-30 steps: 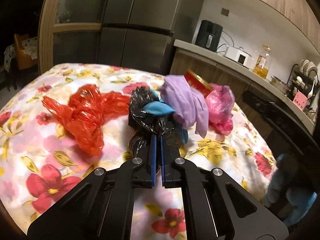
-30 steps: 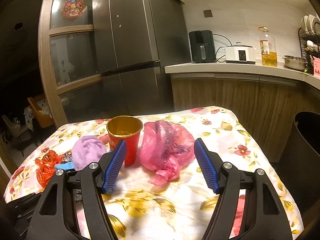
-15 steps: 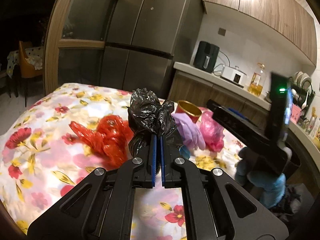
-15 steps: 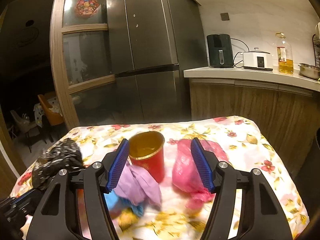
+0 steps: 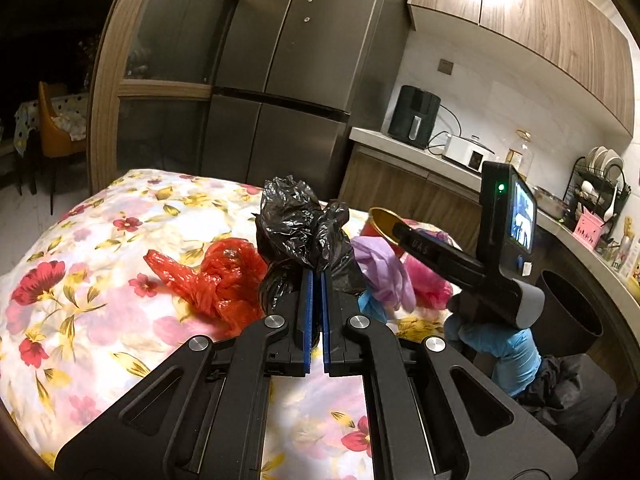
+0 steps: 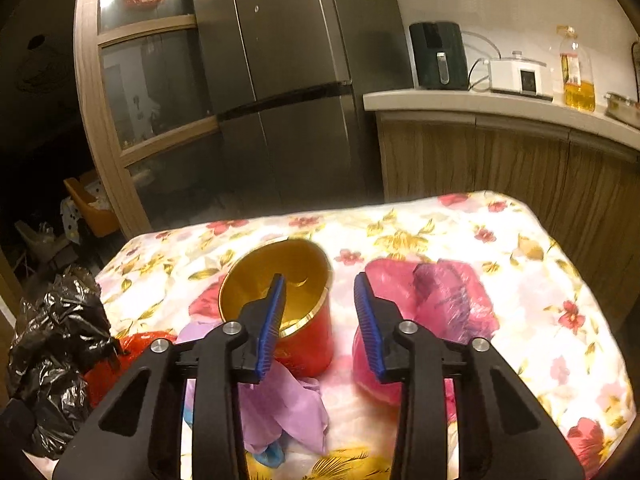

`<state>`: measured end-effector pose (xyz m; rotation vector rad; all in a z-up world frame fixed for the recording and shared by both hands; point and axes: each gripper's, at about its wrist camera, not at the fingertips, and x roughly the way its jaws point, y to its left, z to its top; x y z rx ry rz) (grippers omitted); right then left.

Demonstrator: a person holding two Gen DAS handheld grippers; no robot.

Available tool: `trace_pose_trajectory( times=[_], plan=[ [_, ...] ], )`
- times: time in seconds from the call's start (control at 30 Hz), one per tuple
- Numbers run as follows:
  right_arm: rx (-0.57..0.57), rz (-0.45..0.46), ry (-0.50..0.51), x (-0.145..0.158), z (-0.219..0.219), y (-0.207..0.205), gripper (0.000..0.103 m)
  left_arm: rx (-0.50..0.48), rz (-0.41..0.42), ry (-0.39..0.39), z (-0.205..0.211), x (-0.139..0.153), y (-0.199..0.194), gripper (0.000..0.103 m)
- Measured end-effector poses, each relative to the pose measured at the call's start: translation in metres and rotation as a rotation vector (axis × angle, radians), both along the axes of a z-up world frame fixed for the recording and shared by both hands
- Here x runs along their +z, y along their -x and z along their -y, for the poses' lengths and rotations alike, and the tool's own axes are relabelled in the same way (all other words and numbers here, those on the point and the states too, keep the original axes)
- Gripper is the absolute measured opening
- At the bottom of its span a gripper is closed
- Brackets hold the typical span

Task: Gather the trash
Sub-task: 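Grasp the black plastic bag with the left tool while the right tool grasps the standing red cup rim, then carry the black bag and red cup over the black bin with both tools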

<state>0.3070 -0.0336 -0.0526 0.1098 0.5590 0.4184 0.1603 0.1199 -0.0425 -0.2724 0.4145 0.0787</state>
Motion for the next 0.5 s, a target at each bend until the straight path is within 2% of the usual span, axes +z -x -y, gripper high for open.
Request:
trace_pose_trajectory(
  times=[0.1, 0.23, 0.5],
  plan=[
    [0.022, -0.018, 0.0, -0.005, -0.002, 0.001, 0.026, -0.004, -0.004, 0.001, 0.0, -0.001, -0.002, 0.003],
    [0.038, -0.039, -0.01, -0.009, -0.001, 0.002, 0.009, -0.005, -0.004, 0.001, 0.0, -0.002, -0.003, 0.003],
    [0.035, -0.011, -0.037, 0.0, 0.008, 0.015, 0.007, -0.007, -0.002, -0.007, 0.003, -0.002, -0.003, 0.003]
  ],
)
